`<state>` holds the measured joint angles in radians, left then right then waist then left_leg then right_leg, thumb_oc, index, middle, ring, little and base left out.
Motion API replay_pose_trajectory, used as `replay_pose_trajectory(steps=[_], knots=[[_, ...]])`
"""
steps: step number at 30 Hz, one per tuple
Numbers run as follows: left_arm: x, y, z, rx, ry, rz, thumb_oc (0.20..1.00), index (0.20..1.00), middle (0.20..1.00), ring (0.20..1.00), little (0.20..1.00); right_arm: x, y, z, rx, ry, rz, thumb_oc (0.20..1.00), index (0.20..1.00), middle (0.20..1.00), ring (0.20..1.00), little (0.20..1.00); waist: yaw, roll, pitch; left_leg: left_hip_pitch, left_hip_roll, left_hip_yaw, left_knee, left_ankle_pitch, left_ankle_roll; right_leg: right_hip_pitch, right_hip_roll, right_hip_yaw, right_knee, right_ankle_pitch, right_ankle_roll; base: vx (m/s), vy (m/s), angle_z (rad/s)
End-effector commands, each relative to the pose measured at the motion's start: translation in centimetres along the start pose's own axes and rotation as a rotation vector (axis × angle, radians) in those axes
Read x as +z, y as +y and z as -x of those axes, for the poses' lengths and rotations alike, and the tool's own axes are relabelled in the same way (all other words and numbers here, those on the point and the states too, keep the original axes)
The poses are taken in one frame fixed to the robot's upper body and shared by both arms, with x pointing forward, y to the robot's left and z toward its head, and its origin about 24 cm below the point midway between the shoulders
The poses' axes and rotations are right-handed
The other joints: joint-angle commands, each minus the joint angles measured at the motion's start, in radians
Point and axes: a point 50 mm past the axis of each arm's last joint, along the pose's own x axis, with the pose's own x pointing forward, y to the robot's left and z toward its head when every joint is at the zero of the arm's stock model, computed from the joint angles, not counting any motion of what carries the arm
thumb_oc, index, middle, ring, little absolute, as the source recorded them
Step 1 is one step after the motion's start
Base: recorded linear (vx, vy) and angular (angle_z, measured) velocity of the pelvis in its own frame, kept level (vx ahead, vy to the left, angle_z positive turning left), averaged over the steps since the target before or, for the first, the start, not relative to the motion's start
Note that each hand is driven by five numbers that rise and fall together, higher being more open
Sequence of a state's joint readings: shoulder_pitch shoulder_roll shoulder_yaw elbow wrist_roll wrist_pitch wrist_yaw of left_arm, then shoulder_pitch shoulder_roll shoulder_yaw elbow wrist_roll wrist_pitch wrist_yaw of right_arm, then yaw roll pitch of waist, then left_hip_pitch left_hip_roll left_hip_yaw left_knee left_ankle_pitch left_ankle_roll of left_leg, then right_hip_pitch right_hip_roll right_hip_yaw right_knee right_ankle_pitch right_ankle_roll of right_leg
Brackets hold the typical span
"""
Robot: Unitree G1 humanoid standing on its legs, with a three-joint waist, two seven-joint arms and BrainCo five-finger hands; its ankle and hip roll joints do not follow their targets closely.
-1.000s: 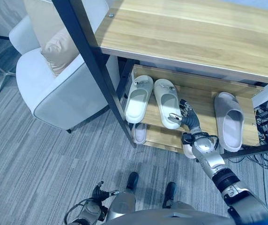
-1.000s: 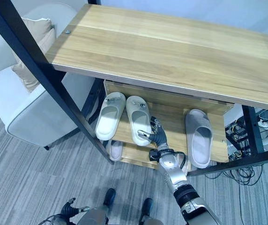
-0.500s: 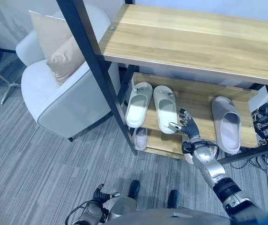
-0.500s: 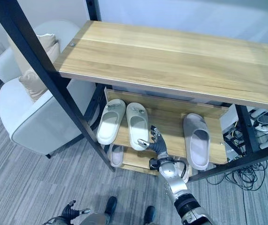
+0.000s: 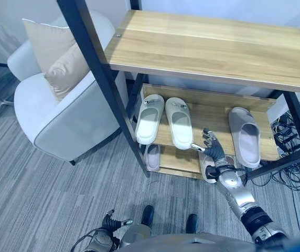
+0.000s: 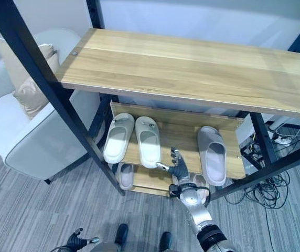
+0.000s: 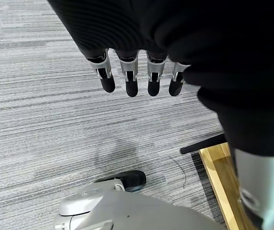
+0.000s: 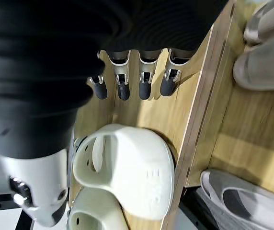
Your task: Arrange the slippers neatly on the shoe rack.
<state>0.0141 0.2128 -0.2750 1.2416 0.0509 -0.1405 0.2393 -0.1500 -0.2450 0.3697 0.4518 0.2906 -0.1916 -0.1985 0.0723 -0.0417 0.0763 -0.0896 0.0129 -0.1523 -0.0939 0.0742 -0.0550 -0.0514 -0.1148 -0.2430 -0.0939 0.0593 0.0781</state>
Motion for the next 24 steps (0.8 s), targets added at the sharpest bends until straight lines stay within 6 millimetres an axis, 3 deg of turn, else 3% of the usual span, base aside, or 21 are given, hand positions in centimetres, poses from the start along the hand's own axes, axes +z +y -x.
replay_pose_trajectory(steps=[1, 14, 21, 24], knots=[[0.6, -2.1, 0.1, -0.065, 0.011, -0.019, 1.000, 1.000, 1.000, 1.000, 1.000, 2.0, 0.9, -0.8, 0.045, -0.094, -0.037, 1.000, 1.000, 1.000, 1.000, 1.000, 0.020, -0.014, 0.025, 0.004, 0.005, 0.059, 0.007, -0.081, -0.020, 0.061, -0.068, 0.003, 0.007, -0.074, 0.089, 0.00, 0.013, -0.09], [1.0, -1.6, -0.1, -0.042, 0.009, 0.010, 1.000, 1.000, 1.000, 1.000, 1.000, -0.2, 4.4, -0.1, 0.200, 0.029, -0.098, 1.000, 1.000, 1.000, 1.000, 1.000, 0.022, -0.013, 0.024, 0.007, 0.003, 0.062, 0.007, -0.082, -0.020, 0.062, -0.071, 0.004, 0.007, -0.070, 0.088, 0.00, 0.001, 0.00], [1.3, -1.8, -0.1, -0.050, -0.004, -0.002, 1.000, 1.000, 1.000, 1.000, 1.000, 0.1, 5.6, -0.2, 0.261, 0.025, -0.090, 1.000, 1.000, 1.000, 1.000, 1.000, 0.026, -0.007, 0.025, 0.002, 0.001, 0.063, 0.007, -0.079, -0.020, 0.056, -0.076, 0.004, 0.007, -0.066, 0.089, 0.00, 0.000, 0.00], [1.2, -1.9, -0.1, -0.051, -0.001, -0.002, 1.000, 1.000, 1.000, 1.000, 1.000, 1.2, 6.0, -0.5, 0.296, -0.024, -0.033, 1.000, 1.000, 1.000, 1.000, 1.000, 0.029, -0.005, 0.027, 0.000, 0.000, 0.061, 0.007, -0.078, -0.020, 0.056, -0.076, 0.003, 0.007, -0.065, 0.088, 0.00, 0.000, 0.00]])
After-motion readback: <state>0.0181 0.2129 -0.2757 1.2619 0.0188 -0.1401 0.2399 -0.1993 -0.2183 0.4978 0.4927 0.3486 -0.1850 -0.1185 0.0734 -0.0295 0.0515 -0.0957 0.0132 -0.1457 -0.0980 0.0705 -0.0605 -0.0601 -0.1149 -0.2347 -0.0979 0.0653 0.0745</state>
